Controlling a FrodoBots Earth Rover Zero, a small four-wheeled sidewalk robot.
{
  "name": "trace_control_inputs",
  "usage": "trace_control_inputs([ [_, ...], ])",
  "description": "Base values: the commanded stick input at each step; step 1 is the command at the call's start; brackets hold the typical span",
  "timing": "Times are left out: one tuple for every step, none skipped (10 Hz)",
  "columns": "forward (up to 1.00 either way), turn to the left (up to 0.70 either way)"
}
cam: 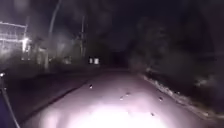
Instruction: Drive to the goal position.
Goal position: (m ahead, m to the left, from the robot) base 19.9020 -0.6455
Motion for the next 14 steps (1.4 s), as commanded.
trace_control_inputs([
  [0.5, 0.0],
  [0.5, 0.0],
  [0.5, 0.0],
  [0.5, 0.0],
  [0.5, 0.0],
  [0.5, 0.0],
  [0.5, 0.0],
  [0.5, 0.0],
  [0.5, 0.0],
  [0.5, 0.0],
  [0.5, 0.0],
  [0.5, 0.0],
  [0.5, 0.0],
  [0.5, 0.0],
])
